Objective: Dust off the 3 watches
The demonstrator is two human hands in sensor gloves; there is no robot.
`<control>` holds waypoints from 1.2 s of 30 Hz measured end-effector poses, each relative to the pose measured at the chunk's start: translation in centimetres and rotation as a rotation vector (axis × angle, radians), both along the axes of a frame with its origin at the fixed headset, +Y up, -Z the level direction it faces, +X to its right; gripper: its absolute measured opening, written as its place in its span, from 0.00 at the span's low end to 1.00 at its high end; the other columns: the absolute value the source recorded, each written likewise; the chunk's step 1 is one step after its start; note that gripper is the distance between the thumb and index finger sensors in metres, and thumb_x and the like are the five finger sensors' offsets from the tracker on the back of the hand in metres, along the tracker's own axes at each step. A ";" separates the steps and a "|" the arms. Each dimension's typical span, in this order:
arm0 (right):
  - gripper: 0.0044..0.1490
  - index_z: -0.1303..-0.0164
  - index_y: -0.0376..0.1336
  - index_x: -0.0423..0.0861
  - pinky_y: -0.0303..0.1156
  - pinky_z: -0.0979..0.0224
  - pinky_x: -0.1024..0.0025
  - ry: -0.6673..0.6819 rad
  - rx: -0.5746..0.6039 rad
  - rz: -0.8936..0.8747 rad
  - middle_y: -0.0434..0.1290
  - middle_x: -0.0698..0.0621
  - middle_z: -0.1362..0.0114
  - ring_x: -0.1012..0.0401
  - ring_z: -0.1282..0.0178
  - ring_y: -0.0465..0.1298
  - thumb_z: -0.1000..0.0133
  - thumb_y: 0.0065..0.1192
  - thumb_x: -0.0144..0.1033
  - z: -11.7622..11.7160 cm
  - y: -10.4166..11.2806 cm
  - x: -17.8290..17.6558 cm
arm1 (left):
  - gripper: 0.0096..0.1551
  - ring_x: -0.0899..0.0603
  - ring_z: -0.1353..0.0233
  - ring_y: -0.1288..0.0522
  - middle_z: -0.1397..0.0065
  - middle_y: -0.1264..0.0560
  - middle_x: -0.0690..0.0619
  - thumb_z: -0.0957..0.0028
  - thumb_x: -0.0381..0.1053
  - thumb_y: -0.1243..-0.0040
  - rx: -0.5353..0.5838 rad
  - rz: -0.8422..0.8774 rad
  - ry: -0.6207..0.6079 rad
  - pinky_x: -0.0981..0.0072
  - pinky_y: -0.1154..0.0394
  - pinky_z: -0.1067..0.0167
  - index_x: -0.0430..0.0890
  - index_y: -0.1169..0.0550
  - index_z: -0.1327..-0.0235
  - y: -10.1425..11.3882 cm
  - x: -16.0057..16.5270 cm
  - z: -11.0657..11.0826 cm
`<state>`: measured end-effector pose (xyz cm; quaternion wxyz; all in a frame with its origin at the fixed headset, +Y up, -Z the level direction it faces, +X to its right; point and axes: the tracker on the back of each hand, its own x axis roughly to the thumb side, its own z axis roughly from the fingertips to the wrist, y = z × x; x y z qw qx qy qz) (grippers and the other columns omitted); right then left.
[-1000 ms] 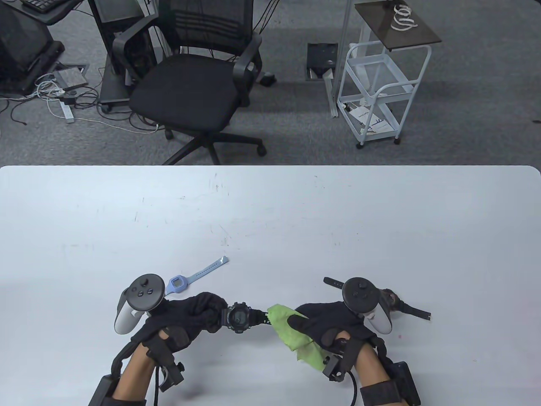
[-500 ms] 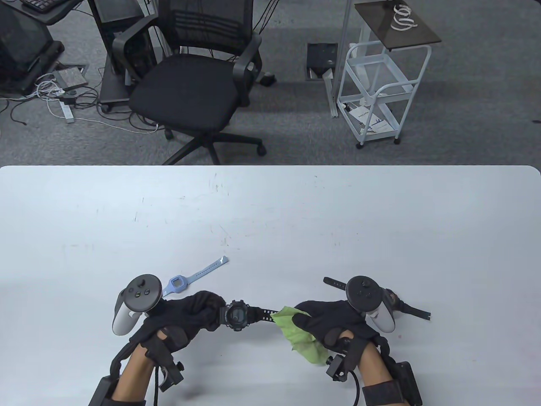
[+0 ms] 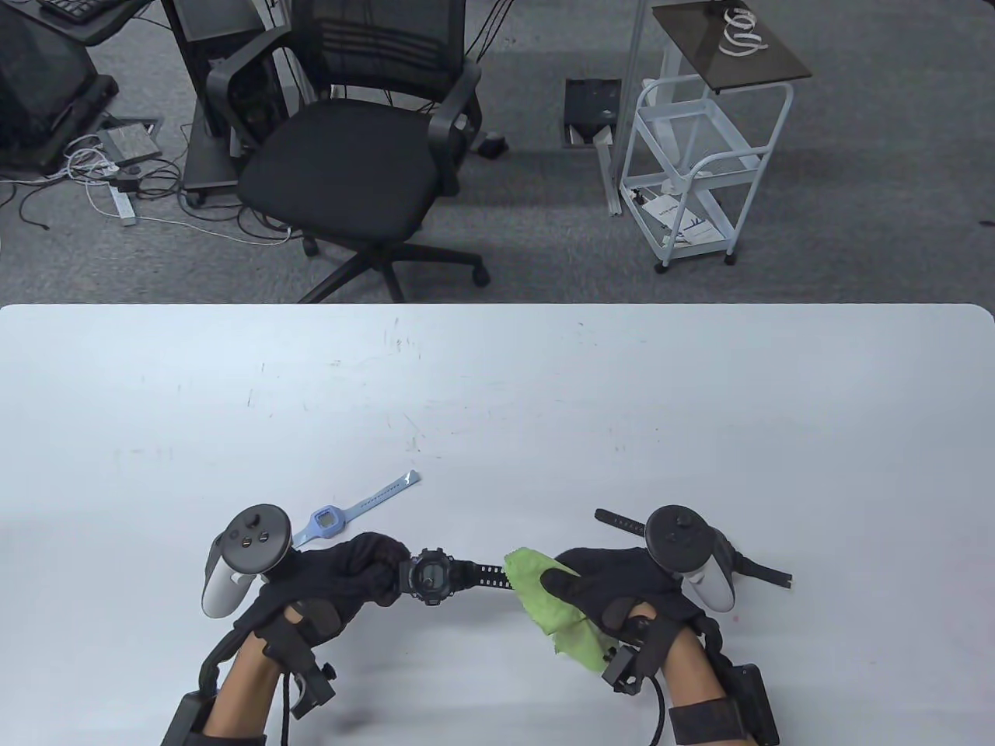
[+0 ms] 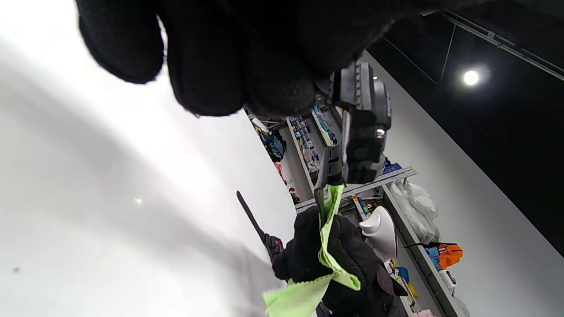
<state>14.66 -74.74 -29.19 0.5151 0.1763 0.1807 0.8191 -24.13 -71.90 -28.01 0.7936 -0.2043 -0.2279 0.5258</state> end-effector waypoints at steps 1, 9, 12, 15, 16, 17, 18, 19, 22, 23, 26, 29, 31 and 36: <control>0.28 0.51 0.81 0.46 0.81 0.50 0.52 -0.003 0.001 -0.003 0.88 0.53 0.61 0.65 0.68 0.86 0.51 0.69 0.52 0.0 0.0 0.0 | 0.26 0.37 0.44 0.18 0.47 0.15 0.45 0.46 0.47 0.40 0.002 -0.001 0.002 0.33 0.27 0.38 0.41 0.21 0.35 0.0 0.0 0.0; 0.29 0.55 0.83 0.46 0.82 0.52 0.54 -0.020 0.000 -0.002 0.88 0.55 0.64 0.66 0.70 0.86 0.51 0.70 0.55 -0.1 -0.1 0.5 | 0.26 0.37 0.44 0.18 0.47 0.15 0.45 0.46 0.47 0.40 0.008 0.001 0.007 0.33 0.27 0.38 0.41 0.21 0.35 0.1 -0.2 0.0; 0.29 0.49 0.81 0.45 0.80 0.48 0.51 -0.002 -0.019 -0.020 0.88 0.52 0.60 0.64 0.66 0.86 0.51 0.69 0.50 -0.1 -0.1 0.5 | 0.26 0.37 0.44 0.18 0.47 0.15 0.45 0.46 0.47 0.40 0.009 0.001 0.016 0.33 0.27 0.38 0.41 0.21 0.35 0.1 -0.2 0.0; 0.29 0.51 0.81 0.45 0.81 0.50 0.52 -0.020 -0.022 -0.028 0.88 0.53 0.61 0.64 0.68 0.87 0.51 0.69 0.51 -0.1 -0.2 0.7 | 0.26 0.37 0.44 0.18 0.47 0.15 0.45 0.46 0.47 0.40 0.006 0.005 0.012 0.33 0.27 0.38 0.41 0.21 0.35 0.1 -0.2 0.0; 0.29 0.55 0.83 0.45 0.81 0.52 0.53 -0.041 -0.012 -0.007 0.89 0.54 0.64 0.65 0.70 0.87 0.51 0.70 0.54 -0.1 -0.1 0.9 | 0.26 0.37 0.44 0.18 0.47 0.15 0.45 0.46 0.47 0.40 0.005 0.003 0.014 0.33 0.27 0.38 0.41 0.21 0.35 0.1 -0.2 0.0; 0.29 0.58 0.83 0.46 0.82 0.53 0.54 -0.067 0.009 0.008 0.89 0.55 0.66 0.66 0.72 0.86 0.51 0.69 0.56 -0.1 -0.1 1.2 | 0.26 0.37 0.44 0.18 0.47 0.15 0.45 0.46 0.47 0.40 0.006 0.003 0.019 0.33 0.27 0.38 0.40 0.20 0.35 0.2 -0.3 0.0; 0.29 0.59 0.83 0.46 0.82 0.53 0.54 -0.074 0.006 -0.006 0.89 0.55 0.66 0.66 0.72 0.86 0.52 0.70 0.56 -0.2 -0.1 1.3 | 0.26 0.37 0.44 0.18 0.47 0.15 0.45 0.46 0.47 0.40 0.005 0.004 0.017 0.33 0.27 0.38 0.41 0.21 0.35 0.1 -0.3 0.0; 0.28 0.57 0.83 0.46 0.81 0.52 0.53 -0.075 0.003 -0.023 0.88 0.54 0.65 0.65 0.71 0.86 0.52 0.70 0.55 -0.1 0.0 1.4 | 0.26 0.37 0.44 0.18 0.47 0.15 0.45 0.46 0.47 0.40 0.001 0.009 0.019 0.33 0.27 0.38 0.40 0.20 0.36 0.1 -0.3 0.0; 0.28 0.51 0.81 0.45 0.80 0.48 0.51 -0.071 -0.007 -0.026 0.88 0.52 0.59 0.63 0.66 0.87 0.51 0.69 0.50 0.0 0.0 1.6 | 0.26 0.37 0.44 0.18 0.47 0.15 0.45 0.46 0.47 0.40 0.005 0.005 0.010 0.33 0.27 0.38 0.41 0.20 0.36 0.2 -0.1 0.1; 0.27 0.52 0.81 0.44 0.80 0.49 0.51 -0.084 -0.006 -0.016 0.88 0.52 0.60 0.63 0.67 0.87 0.51 0.70 0.50 0.0 0.1 1.6 | 0.26 0.37 0.45 0.18 0.47 0.15 0.45 0.46 0.47 0.40 0.010 0.002 0.005 0.33 0.27 0.38 0.41 0.20 0.36 0.3 -0.1 0.2; 0.27 0.54 0.81 0.45 0.81 0.51 0.52 -0.177 0.031 0.024 0.88 0.53 0.62 0.64 0.68 0.87 0.49 0.68 0.52 0.1 0.3 2.1 | 0.26 0.37 0.44 0.18 0.47 0.15 0.45 0.46 0.47 0.40 0.017 0.001 0.011 0.33 0.27 0.38 0.41 0.21 0.36 0.4 -0.1 0.3; 0.27 0.53 0.81 0.44 0.80 0.50 0.51 -0.325 0.110 0.013 0.88 0.52 0.61 0.63 0.67 0.87 0.49 0.69 0.52 0.3 0.9 3.0 | 0.27 0.37 0.44 0.18 0.47 0.15 0.45 0.46 0.47 0.40 0.031 0.027 0.046 0.33 0.27 0.38 0.40 0.21 0.35 0.8 -0.8 0.3; 0.27 0.53 0.81 0.44 0.80 0.50 0.49 -0.377 0.225 -0.007 0.88 0.51 0.60 0.62 0.67 0.87 0.49 0.69 0.51 0.8 2.2 2.7 | 0.27 0.37 0.44 0.18 0.47 0.15 0.44 0.46 0.47 0.40 0.044 0.051 0.085 0.33 0.27 0.38 0.41 0.21 0.35 1.0 -1.2 0.2; 0.27 0.51 0.81 0.45 0.79 0.48 0.49 -0.202 0.410 0.169 0.88 0.51 0.58 0.61 0.65 0.87 0.48 0.69 0.52 2.3 4.2 -1.7 | 0.27 0.37 0.42 0.18 0.44 0.16 0.46 0.45 0.47 0.40 0.078 0.147 0.164 0.33 0.27 0.37 0.42 0.22 0.33 1.1 -1.4 0.2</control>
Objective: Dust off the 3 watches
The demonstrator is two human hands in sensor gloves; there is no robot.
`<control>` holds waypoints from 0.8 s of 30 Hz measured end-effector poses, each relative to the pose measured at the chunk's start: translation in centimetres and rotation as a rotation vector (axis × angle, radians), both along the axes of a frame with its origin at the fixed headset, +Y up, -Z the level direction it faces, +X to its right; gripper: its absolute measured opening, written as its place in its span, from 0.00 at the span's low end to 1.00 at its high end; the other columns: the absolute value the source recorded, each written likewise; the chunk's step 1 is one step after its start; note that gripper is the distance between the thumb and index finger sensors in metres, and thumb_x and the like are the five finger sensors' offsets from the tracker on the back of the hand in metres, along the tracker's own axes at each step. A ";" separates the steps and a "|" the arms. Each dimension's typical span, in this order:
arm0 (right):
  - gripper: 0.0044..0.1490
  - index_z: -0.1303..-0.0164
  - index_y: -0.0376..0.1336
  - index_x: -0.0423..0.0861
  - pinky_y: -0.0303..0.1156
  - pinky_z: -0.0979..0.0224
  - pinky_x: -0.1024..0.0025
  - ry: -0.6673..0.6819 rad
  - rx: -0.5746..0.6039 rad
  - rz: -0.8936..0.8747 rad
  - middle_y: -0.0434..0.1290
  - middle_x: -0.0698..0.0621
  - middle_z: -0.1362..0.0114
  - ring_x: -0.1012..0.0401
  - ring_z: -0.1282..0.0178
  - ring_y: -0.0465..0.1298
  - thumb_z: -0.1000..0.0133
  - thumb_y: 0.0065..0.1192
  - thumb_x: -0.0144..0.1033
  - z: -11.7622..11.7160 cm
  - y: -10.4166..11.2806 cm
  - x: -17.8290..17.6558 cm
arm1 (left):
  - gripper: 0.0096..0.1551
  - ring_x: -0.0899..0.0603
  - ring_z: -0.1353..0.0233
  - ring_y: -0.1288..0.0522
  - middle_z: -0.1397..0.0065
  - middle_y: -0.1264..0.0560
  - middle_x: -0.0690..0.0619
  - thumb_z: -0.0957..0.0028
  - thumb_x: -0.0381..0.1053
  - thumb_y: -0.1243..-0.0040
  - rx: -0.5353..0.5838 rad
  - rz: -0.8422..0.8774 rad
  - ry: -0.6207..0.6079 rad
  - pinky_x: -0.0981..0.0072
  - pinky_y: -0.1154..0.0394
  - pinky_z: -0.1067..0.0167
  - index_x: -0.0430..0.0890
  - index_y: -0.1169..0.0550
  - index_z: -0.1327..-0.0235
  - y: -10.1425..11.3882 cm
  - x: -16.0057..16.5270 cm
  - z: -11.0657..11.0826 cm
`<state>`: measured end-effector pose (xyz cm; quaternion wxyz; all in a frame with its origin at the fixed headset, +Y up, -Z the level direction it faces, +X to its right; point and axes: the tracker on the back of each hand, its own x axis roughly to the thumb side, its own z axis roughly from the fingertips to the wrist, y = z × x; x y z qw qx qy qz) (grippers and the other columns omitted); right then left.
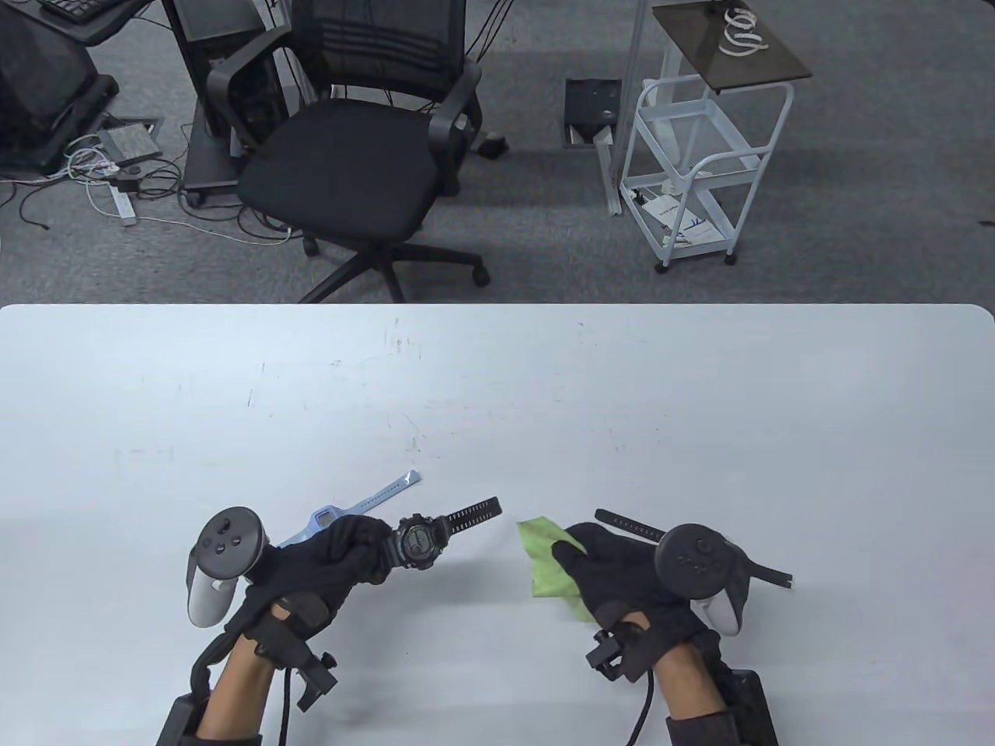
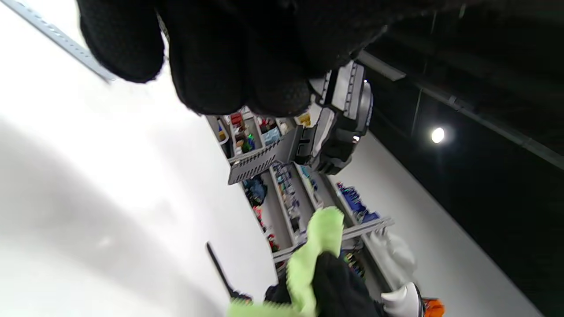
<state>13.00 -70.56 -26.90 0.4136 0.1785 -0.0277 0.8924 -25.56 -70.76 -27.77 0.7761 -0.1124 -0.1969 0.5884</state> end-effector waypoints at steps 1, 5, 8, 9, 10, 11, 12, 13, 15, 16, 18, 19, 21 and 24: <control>0.27 0.50 0.80 0.46 0.79 0.48 0.49 0.045 0.024 0.070 0.88 0.51 0.58 0.61 0.64 0.87 0.48 0.69 0.52 0.4 0.2 -1.5 | 0.27 0.37 0.42 0.19 0.43 0.16 0.46 0.45 0.47 0.40 0.010 0.028 0.016 0.32 0.28 0.36 0.43 0.22 0.33 0.0 0.1 0.0; 0.27 0.50 0.80 0.47 0.79 0.48 0.49 0.217 0.028 0.239 0.88 0.52 0.57 0.61 0.64 0.87 0.48 0.68 0.53 1.5 -0.8 -6.8 | 0.27 0.37 0.41 0.19 0.42 0.17 0.46 0.45 0.47 0.40 0.018 0.088 0.048 0.32 0.28 0.36 0.43 0.23 0.32 -0.2 0.4 0.2; 0.27 0.50 0.80 0.46 0.79 0.48 0.49 0.310 0.017 0.341 0.88 0.52 0.57 0.61 0.64 0.87 0.48 0.69 0.53 2.1 -2.3 -9.7 | 0.27 0.36 0.40 0.19 0.41 0.17 0.46 0.45 0.47 0.40 0.012 0.100 0.034 0.31 0.28 0.36 0.44 0.23 0.32 -0.3 0.7 0.2; 0.27 0.50 0.80 0.47 0.79 0.48 0.49 0.343 0.032 0.403 0.88 0.52 0.57 0.61 0.64 0.87 0.48 0.69 0.53 2.4 -2.9 -10.7 | 0.27 0.36 0.40 0.19 0.41 0.17 0.46 0.45 0.47 0.40 0.010 0.104 0.036 0.31 0.28 0.36 0.44 0.23 0.32 -0.4 0.8 0.2; 0.28 0.50 0.80 0.46 0.80 0.48 0.50 0.367 0.045 0.462 0.88 0.52 0.57 0.61 0.64 0.87 0.48 0.69 0.53 2.7 -3.4 -11.4 | 0.27 0.36 0.40 0.19 0.41 0.17 0.46 0.45 0.47 0.40 0.008 0.104 0.032 0.31 0.28 0.36 0.44 0.23 0.32 -0.4 0.8 0.2; 0.27 0.50 0.80 0.47 0.80 0.48 0.50 0.381 0.049 0.497 0.88 0.52 0.57 0.61 0.64 0.87 0.48 0.69 0.53 2.8 -3.8 -11.9 | 0.27 0.36 0.40 0.19 0.41 0.17 0.46 0.45 0.47 0.40 0.009 0.102 0.029 0.31 0.28 0.36 0.44 0.23 0.32 -0.4 0.9 0.2; 0.27 0.50 0.80 0.47 0.80 0.48 0.50 0.405 0.061 0.540 0.88 0.52 0.57 0.62 0.64 0.87 0.48 0.69 0.53 3.1 -4.3 -12.5 | 0.27 0.36 0.40 0.19 0.41 0.17 0.47 0.45 0.47 0.40 0.008 0.100 0.029 0.31 0.28 0.36 0.44 0.23 0.32 -0.5 0.9 0.2; 0.27 0.50 0.80 0.47 0.80 0.48 0.50 0.417 0.068 0.562 0.88 0.52 0.58 0.61 0.64 0.87 0.48 0.69 0.53 3.2 -4.7 -12.8 | 0.27 0.36 0.40 0.19 0.41 0.17 0.46 0.45 0.47 0.40 0.007 0.098 0.027 0.31 0.29 0.36 0.44 0.23 0.32 -0.5 0.9 0.2; 0.28 0.50 0.81 0.47 0.80 0.49 0.50 0.435 0.084 0.631 0.88 0.52 0.58 0.62 0.65 0.87 0.49 0.69 0.53 3.5 -5.3 -13.5 | 0.27 0.36 0.40 0.19 0.41 0.17 0.47 0.45 0.47 0.40 0.007 0.094 0.024 0.31 0.29 0.36 0.44 0.23 0.32 -0.5 1.0 0.2; 0.28 0.50 0.80 0.47 0.80 0.49 0.51 0.426 0.102 0.631 0.88 0.52 0.59 0.62 0.66 0.87 0.49 0.69 0.53 3.6 -5.3 -13.5 | 0.27 0.36 0.40 0.19 0.41 0.17 0.46 0.45 0.47 0.40 0.006 0.093 0.024 0.30 0.29 0.36 0.44 0.24 0.32 -0.5 1.0 0.2; 0.28 0.50 0.80 0.46 0.80 0.49 0.50 0.415 0.128 0.650 0.88 0.52 0.59 0.62 0.66 0.87 0.49 0.70 0.53 3.7 -5.3 -13.7 | 0.27 0.36 0.40 0.19 0.41 0.17 0.46 0.45 0.47 0.40 0.007 0.085 0.020 0.30 0.29 0.36 0.44 0.24 0.32 -0.6 1.0 0.2; 0.28 0.50 0.80 0.46 0.80 0.49 0.50 0.409 0.145 0.662 0.88 0.52 0.58 0.62 0.65 0.87 0.49 0.70 0.53 3.9 -5.2 -13.7 | 0.27 0.36 0.40 0.19 0.41 0.17 0.46 0.45 0.47 0.40 0.007 0.084 0.020 0.30 0.29 0.36 0.44 0.24 0.32 -0.6 1.0 0.2; 0.30 0.46 0.79 0.47 0.79 0.48 0.50 0.408 0.181 0.707 0.87 0.52 0.56 0.62 0.63 0.87 0.49 0.71 0.54 4.0 -5.2 -13.7 | 0.27 0.36 0.40 0.19 0.41 0.17 0.46 0.45 0.47 0.40 0.005 0.088 0.019 0.30 0.29 0.36 0.44 0.24 0.32 -0.6 1.1 0.2; 0.38 0.35 0.73 0.48 0.79 0.45 0.49 0.401 0.131 0.714 0.85 0.51 0.49 0.60 0.56 0.86 0.50 0.71 0.59 3.8 -5.1 -13.2 | 0.27 0.36 0.40 0.19 0.41 0.17 0.46 0.45 0.47 0.40 0.009 0.085 0.024 0.30 0.29 0.36 0.44 0.24 0.32 -0.6 1.1 0.2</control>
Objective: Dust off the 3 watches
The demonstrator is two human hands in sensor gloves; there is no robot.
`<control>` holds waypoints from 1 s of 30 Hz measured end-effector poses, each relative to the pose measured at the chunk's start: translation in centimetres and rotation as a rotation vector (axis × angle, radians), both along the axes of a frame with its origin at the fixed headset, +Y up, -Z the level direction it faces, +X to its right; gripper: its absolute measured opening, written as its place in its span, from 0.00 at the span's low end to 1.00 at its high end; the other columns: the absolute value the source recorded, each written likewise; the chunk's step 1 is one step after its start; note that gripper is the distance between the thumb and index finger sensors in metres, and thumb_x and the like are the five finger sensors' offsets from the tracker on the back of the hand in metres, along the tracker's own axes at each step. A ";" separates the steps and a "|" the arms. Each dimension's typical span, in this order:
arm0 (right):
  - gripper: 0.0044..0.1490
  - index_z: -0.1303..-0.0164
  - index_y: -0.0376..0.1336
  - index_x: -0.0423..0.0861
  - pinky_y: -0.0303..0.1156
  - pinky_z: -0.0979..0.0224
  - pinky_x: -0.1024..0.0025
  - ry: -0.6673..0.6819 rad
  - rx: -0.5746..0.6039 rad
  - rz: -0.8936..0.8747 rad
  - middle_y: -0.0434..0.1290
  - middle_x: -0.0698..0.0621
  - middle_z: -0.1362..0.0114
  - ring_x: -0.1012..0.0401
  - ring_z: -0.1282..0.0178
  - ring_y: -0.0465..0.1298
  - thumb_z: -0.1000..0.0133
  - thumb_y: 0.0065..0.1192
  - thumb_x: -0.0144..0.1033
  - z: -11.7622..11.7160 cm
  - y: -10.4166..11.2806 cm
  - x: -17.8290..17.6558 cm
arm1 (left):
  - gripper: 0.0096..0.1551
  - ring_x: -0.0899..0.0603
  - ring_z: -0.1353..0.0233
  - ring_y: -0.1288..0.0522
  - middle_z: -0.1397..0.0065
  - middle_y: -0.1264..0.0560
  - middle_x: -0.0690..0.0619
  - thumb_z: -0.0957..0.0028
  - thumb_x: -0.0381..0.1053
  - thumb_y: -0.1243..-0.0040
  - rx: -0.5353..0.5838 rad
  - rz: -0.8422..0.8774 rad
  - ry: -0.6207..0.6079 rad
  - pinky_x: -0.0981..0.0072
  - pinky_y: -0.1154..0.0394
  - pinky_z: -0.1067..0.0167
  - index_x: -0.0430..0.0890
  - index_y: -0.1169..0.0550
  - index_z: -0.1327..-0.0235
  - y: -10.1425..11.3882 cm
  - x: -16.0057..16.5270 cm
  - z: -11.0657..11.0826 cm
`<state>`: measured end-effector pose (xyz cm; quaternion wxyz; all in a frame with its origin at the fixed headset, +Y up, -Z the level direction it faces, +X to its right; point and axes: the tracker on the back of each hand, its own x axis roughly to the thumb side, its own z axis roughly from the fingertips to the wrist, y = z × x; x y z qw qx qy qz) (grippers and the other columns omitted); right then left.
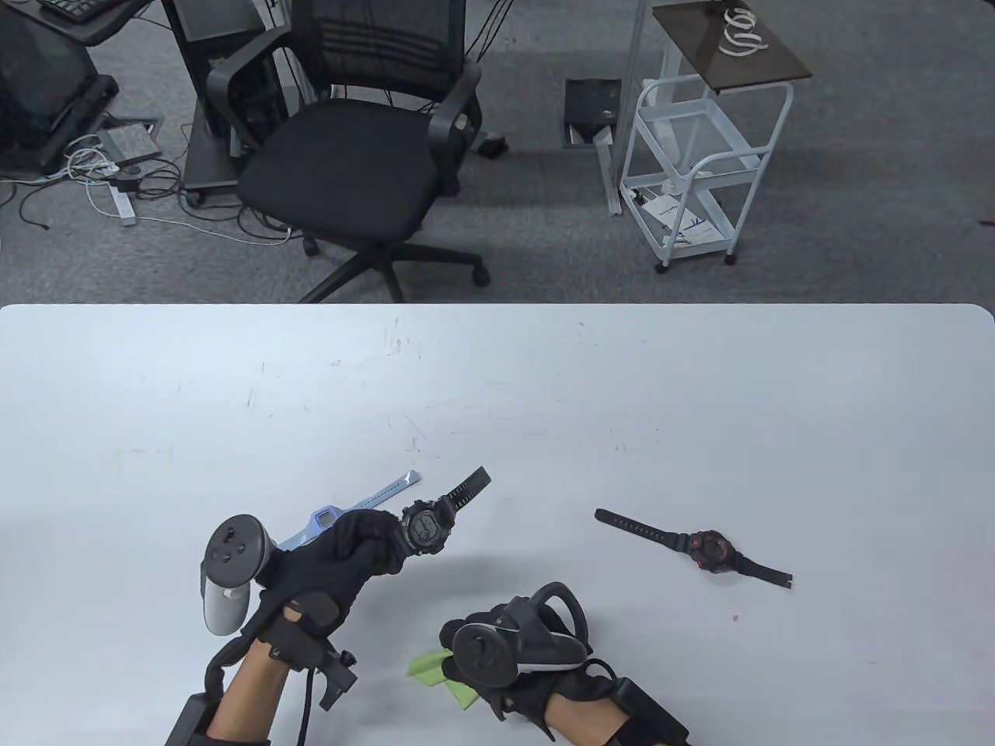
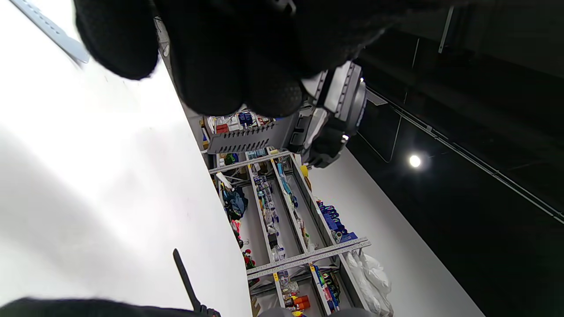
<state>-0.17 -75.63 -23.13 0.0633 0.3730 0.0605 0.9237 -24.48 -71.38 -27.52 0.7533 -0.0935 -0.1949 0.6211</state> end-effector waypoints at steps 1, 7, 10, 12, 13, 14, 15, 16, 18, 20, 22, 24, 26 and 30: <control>0.42 0.30 0.70 0.48 0.78 0.44 0.48 -0.019 -0.032 -0.008 0.83 0.50 0.44 0.57 0.51 0.85 0.50 0.71 0.61 -0.2 0.1 0.3 | 0.27 0.36 0.40 0.19 0.40 0.17 0.46 0.44 0.47 0.40 0.002 -0.002 0.000 0.30 0.29 0.36 0.44 0.24 0.31 0.0 0.0 0.0; 0.59 0.16 0.57 0.48 0.66 0.31 0.35 -0.129 -0.178 -0.115 0.67 0.42 0.21 0.44 0.26 0.70 0.51 0.67 0.71 -1.5 1.4 3.7 | 0.27 0.36 0.39 0.19 0.40 0.17 0.46 0.44 0.47 0.40 0.021 0.003 0.016 0.30 0.29 0.35 0.44 0.24 0.31 0.0 -0.1 0.1; 0.57 0.17 0.59 0.44 0.61 0.30 0.31 -0.213 -0.183 -0.358 0.66 0.40 0.20 0.40 0.24 0.67 0.49 0.62 0.71 -2.3 2.4 6.6 | 0.27 0.36 0.39 0.19 0.40 0.18 0.47 0.44 0.47 0.40 0.031 0.021 0.017 0.30 0.29 0.35 0.45 0.24 0.31 0.1 0.0 0.1; 0.54 0.20 0.63 0.43 0.61 0.30 0.31 -0.265 -0.168 -0.505 0.69 0.40 0.23 0.40 0.25 0.68 0.48 0.61 0.69 -2.8 3.0 8.2 | 0.27 0.36 0.39 0.19 0.39 0.18 0.47 0.44 0.47 0.40 0.039 0.037 0.003 0.29 0.29 0.35 0.46 0.24 0.31 0.1 0.3 0.2; 0.52 0.22 0.64 0.42 0.61 0.31 0.31 -0.283 -0.166 -0.544 0.70 0.39 0.24 0.40 0.26 0.69 0.47 0.60 0.67 -2.9 3.1 8.5 | 0.26 0.36 0.39 0.19 0.39 0.18 0.47 0.44 0.47 0.40 0.042 0.042 -0.003 0.29 0.29 0.35 0.46 0.24 0.31 0.1 0.4 0.2; 0.48 0.24 0.66 0.42 0.63 0.32 0.32 -0.332 -0.161 -0.649 0.72 0.40 0.26 0.41 0.28 0.71 0.46 0.59 0.64 -3.2 3.2 9.2 | 0.26 0.36 0.39 0.19 0.39 0.17 0.47 0.44 0.47 0.40 0.049 0.053 -0.023 0.29 0.29 0.35 0.47 0.24 0.31 0.1 0.8 0.3; 0.47 0.25 0.66 0.42 0.64 0.33 0.33 -0.336 -0.174 -0.687 0.73 0.40 0.27 0.41 0.30 0.72 0.45 0.57 0.63 -3.3 3.2 9.3 | 0.26 0.36 0.39 0.19 0.39 0.17 0.47 0.45 0.47 0.40 0.052 0.060 -0.039 0.29 0.29 0.35 0.47 0.24 0.31 0.1 1.1 0.4; 0.46 0.26 0.67 0.42 0.66 0.34 0.35 -0.346 -0.213 -0.753 0.74 0.40 0.28 0.42 0.31 0.73 0.45 0.56 0.62 -3.4 3.1 9.5 | 0.26 0.36 0.39 0.19 0.39 0.17 0.48 0.45 0.47 0.40 0.052 0.068 -0.070 0.29 0.30 0.35 0.47 0.24 0.31 0.1 1.7 0.6; 0.46 0.25 0.66 0.41 0.67 0.34 0.36 -0.338 -0.386 -0.929 0.74 0.40 0.28 0.42 0.31 0.74 0.44 0.55 0.61 -3.6 2.3 9.5 | 0.26 0.36 0.39 0.19 0.39 0.17 0.48 0.45 0.47 0.40 0.047 0.074 -0.120 0.29 0.29 0.35 0.48 0.23 0.31 -0.1 2.8 0.9; 0.46 0.24 0.65 0.40 0.67 0.34 0.36 -0.309 -0.521 -1.074 0.72 0.40 0.26 0.42 0.31 0.73 0.44 0.54 0.60 -3.7 1.6 9.5 | 0.26 0.36 0.39 0.19 0.39 0.17 0.48 0.45 0.47 0.40 0.037 0.062 -0.148 0.29 0.29 0.35 0.48 0.23 0.32 -0.4 3.6 1.1; 0.47 0.23 0.63 0.39 0.67 0.36 0.36 -0.299 -0.701 -1.299 0.71 0.37 0.26 0.42 0.33 0.74 0.44 0.55 0.59 -4.0 0.6 9.6 | 0.26 0.36 0.39 0.19 0.39 0.17 0.48 0.45 0.46 0.40 0.022 0.026 -0.172 0.29 0.29 0.35 0.47 0.23 0.32 -0.9 4.5 1.3; 0.46 0.22 0.62 0.39 0.69 0.37 0.38 -0.311 -0.753 -1.382 0.70 0.37 0.26 0.43 0.35 0.76 0.43 0.57 0.58 -4.1 0.3 9.8 | 0.26 0.36 0.40 0.18 0.39 0.17 0.48 0.45 0.47 0.40 0.012 0.016 -0.181 0.29 0.29 0.36 0.48 0.23 0.32 -1.3 5.0 1.4; 0.43 0.24 0.64 0.41 0.73 0.40 0.42 -0.359 -0.728 -1.436 0.73 0.40 0.28 0.47 0.38 0.79 0.43 0.60 0.57 -4.3 0.2 10.3 | 0.26 0.36 0.40 0.18 0.40 0.17 0.48 0.44 0.47 0.40 -0.014 0.022 -0.193 0.29 0.29 0.36 0.47 0.23 0.32 -1.8 5.7 1.6; 0.35 0.33 0.70 0.45 0.81 0.49 0.54 -0.423 -0.682 -1.528 0.80 0.46 0.37 0.57 0.50 0.86 0.45 0.66 0.54 -4.5 0.5 11.4 | 0.26 0.36 0.41 0.17 0.38 0.17 0.48 0.44 0.48 0.39 -0.029 -0.006 -0.215 0.29 0.29 0.36 0.47 0.24 0.30 -2.4 7.2 2.1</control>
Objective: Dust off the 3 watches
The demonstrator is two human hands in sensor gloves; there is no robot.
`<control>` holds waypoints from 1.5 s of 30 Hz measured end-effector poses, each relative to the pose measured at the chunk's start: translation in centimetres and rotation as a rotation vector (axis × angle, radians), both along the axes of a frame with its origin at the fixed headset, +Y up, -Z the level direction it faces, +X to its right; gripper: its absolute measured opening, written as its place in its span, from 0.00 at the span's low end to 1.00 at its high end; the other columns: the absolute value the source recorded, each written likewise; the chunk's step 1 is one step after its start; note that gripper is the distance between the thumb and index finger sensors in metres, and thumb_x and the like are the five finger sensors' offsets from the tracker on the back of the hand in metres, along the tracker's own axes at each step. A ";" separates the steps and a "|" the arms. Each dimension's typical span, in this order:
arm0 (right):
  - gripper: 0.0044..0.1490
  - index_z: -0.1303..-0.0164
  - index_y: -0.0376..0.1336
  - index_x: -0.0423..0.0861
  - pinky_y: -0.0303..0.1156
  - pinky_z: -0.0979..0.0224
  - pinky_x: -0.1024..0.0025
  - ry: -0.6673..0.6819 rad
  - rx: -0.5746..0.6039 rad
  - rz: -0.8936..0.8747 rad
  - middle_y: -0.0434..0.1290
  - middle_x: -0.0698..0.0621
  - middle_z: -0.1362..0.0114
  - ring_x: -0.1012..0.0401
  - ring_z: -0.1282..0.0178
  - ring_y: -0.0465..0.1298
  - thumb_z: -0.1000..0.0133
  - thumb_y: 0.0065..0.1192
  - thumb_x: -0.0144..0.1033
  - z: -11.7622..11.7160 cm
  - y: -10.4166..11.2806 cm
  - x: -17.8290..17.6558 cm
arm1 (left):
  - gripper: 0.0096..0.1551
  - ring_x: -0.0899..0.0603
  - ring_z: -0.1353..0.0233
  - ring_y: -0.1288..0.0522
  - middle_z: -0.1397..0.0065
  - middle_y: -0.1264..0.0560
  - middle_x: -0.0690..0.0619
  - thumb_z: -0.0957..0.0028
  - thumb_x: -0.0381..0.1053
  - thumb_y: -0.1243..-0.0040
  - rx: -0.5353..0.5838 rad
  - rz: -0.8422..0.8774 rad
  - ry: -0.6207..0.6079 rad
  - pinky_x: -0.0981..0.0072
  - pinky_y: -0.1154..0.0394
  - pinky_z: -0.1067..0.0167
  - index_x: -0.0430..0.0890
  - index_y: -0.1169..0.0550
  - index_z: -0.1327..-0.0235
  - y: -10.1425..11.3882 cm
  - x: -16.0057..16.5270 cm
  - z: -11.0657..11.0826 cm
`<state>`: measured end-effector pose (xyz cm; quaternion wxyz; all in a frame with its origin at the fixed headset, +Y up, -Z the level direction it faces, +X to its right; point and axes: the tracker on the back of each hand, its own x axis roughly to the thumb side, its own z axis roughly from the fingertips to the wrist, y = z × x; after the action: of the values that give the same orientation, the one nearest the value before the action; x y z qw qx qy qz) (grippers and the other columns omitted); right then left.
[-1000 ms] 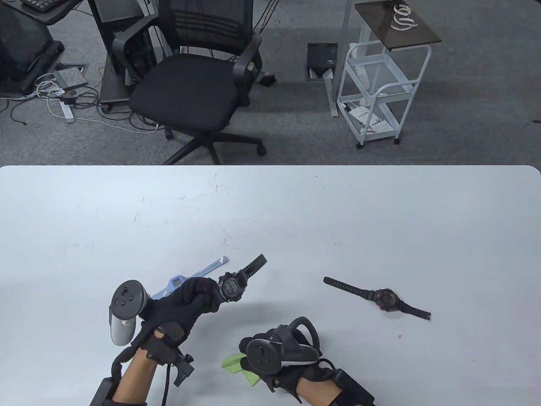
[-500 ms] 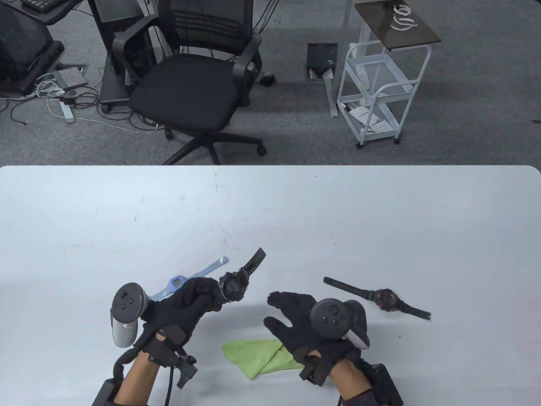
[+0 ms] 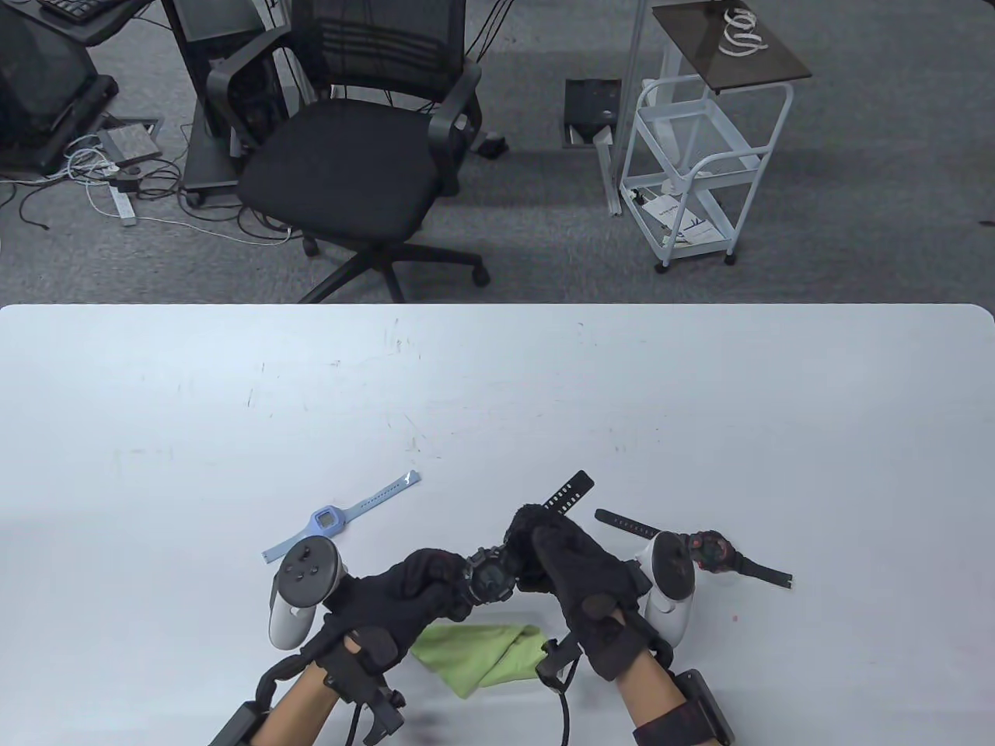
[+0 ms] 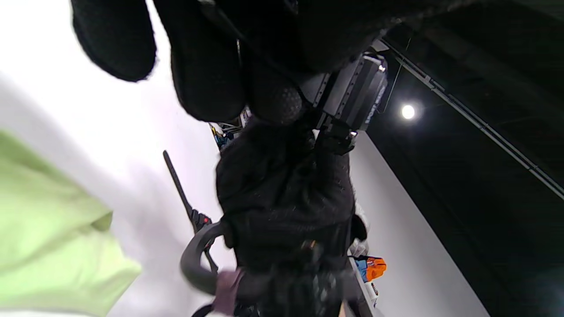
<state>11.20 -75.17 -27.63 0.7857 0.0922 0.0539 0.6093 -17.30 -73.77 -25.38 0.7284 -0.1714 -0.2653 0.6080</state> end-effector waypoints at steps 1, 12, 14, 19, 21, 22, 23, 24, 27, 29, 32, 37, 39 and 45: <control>0.33 0.35 0.72 0.45 0.83 0.53 0.57 -0.027 -0.008 -0.024 0.82 0.47 0.40 0.59 0.53 0.87 0.45 0.68 0.53 0.0 0.1 0.4 | 0.26 0.36 0.41 0.17 0.37 0.17 0.48 0.44 0.48 0.39 -0.002 -0.013 -0.011 0.29 0.29 0.37 0.48 0.24 0.31 -0.2 0.5 0.2; 0.28 0.45 0.77 0.44 0.87 0.69 0.69 -0.057 0.039 -0.017 0.87 0.49 0.50 0.66 0.66 0.90 0.46 0.71 0.51 -0.1 1.6 2.8 | 0.39 0.29 0.25 0.30 0.19 0.32 0.41 0.41 0.54 0.40 0.033 -0.150 -0.080 0.24 0.36 0.33 0.44 0.36 0.18 -0.6 2.0 1.0; 0.28 0.45 0.77 0.44 0.87 0.69 0.70 -0.087 0.030 -0.032 0.87 0.49 0.51 0.67 0.66 0.90 0.46 0.70 0.51 -0.1 1.7 3.5 | 0.40 0.29 0.26 0.30 0.20 0.31 0.41 0.42 0.56 0.40 0.067 -0.178 -0.030 0.24 0.35 0.34 0.43 0.36 0.19 -0.2 1.0 0.6; 0.28 0.45 0.77 0.44 0.87 0.69 0.70 -0.191 -0.052 -0.079 0.86 0.50 0.51 0.67 0.66 0.90 0.45 0.69 0.51 -0.1 1.1 5.4 | 0.38 0.29 0.26 0.29 0.22 0.29 0.40 0.42 0.59 0.40 0.092 -0.273 -0.033 0.24 0.35 0.34 0.43 0.31 0.21 0.3 -0.6 0.0; 0.28 0.45 0.77 0.44 0.87 0.69 0.70 -0.211 -0.074 -0.101 0.86 0.50 0.51 0.67 0.66 0.90 0.45 0.69 0.51 -0.1 0.8 5.7 | 0.39 0.28 0.26 0.29 0.22 0.29 0.40 0.42 0.60 0.39 0.085 -0.281 -0.047 0.23 0.36 0.34 0.43 0.30 0.22 0.3 -0.6 -0.1; 0.28 0.45 0.76 0.44 0.87 0.69 0.70 -0.217 -0.076 -0.103 0.86 0.50 0.51 0.68 0.66 0.90 0.45 0.69 0.51 0.0 0.8 5.8 | 0.39 0.28 0.26 0.29 0.22 0.29 0.39 0.42 0.60 0.39 0.084 -0.287 -0.058 0.23 0.36 0.34 0.42 0.30 0.22 0.3 -0.6 -0.1; 0.28 0.45 0.76 0.44 0.87 0.69 0.70 -0.224 -0.079 -0.108 0.86 0.50 0.51 0.68 0.66 0.90 0.45 0.69 0.51 -0.1 0.9 5.8 | 0.39 0.27 0.26 0.30 0.22 0.29 0.40 0.43 0.61 0.39 0.093 -0.298 -0.075 0.22 0.36 0.34 0.43 0.30 0.22 0.3 -0.6 0.0; 0.28 0.45 0.76 0.44 0.87 0.69 0.70 -0.222 -0.077 -0.107 0.86 0.50 0.51 0.68 0.66 0.90 0.45 0.69 0.51 -0.1 0.9 5.9 | 0.40 0.27 0.26 0.30 0.22 0.28 0.39 0.43 0.62 0.38 0.101 -0.308 -0.087 0.22 0.36 0.34 0.43 0.29 0.23 0.3 -0.5 -0.1; 0.28 0.45 0.76 0.44 0.87 0.68 0.70 -0.222 -0.073 -0.107 0.86 0.50 0.50 0.68 0.66 0.90 0.45 0.69 0.51 -0.1 0.9 6.0 | 0.39 0.26 0.26 0.29 0.24 0.25 0.40 0.44 0.65 0.36 0.138 -0.399 -0.160 0.21 0.36 0.34 0.43 0.24 0.26 0.1 -0.1 0.1; 0.28 0.44 0.76 0.44 0.87 0.68 0.70 -0.223 -0.076 -0.113 0.86 0.50 0.50 0.68 0.66 0.90 0.45 0.68 0.52 -0.1 0.9 6.0 | 0.37 0.27 0.25 0.29 0.25 0.23 0.40 0.45 0.64 0.35 0.176 -0.479 -0.215 0.21 0.36 0.34 0.42 0.20 0.30 0.0 0.5 0.3; 0.28 0.44 0.76 0.44 0.87 0.68 0.70 -0.225 -0.080 -0.117 0.86 0.50 0.50 0.67 0.65 0.90 0.45 0.68 0.52 -0.1 1.0 6.1 | 0.37 0.29 0.20 0.35 0.21 0.26 0.42 0.46 0.61 0.32 0.244 -0.694 -0.317 0.19 0.41 0.31 0.43 0.21 0.28 -0.2 1.7 0.9; 0.28 0.44 0.76 0.45 0.86 0.67 0.69 -0.229 -0.087 -0.119 0.86 0.50 0.50 0.67 0.65 0.90 0.45 0.68 0.52 0.0 1.1 6.1 | 0.50 0.30 0.15 0.46 0.13 0.39 0.42 0.48 0.62 0.27 0.261 -0.915 -0.425 0.20 0.46 0.28 0.43 0.33 0.17 -1.1 3.0 1.6; 0.28 0.44 0.76 0.44 0.86 0.67 0.69 -0.227 -0.088 -0.118 0.86 0.51 0.50 0.67 0.65 0.90 0.45 0.68 0.52 0.0 1.2 6.1 | 0.51 0.30 0.16 0.46 0.13 0.40 0.42 0.50 0.62 0.25 0.285 -0.965 -0.436 0.20 0.46 0.28 0.43 0.34 0.17 -1.7 3.4 1.7; 0.28 0.44 0.76 0.44 0.86 0.67 0.69 -0.219 -0.092 -0.111 0.86 0.50 0.49 0.67 0.65 0.90 0.45 0.68 0.52 0.1 1.1 6.1 | 0.42 0.32 0.20 0.40 0.18 0.37 0.44 0.51 0.58 0.23 0.492 -1.063 -0.361 0.24 0.42 0.28 0.46 0.27 0.26 -2.5 4.6 2.2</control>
<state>17.27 -74.08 -27.58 0.8228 -0.0082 -0.0096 0.5682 -12.65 -76.23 -23.20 0.8937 -0.2074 -0.3954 0.0439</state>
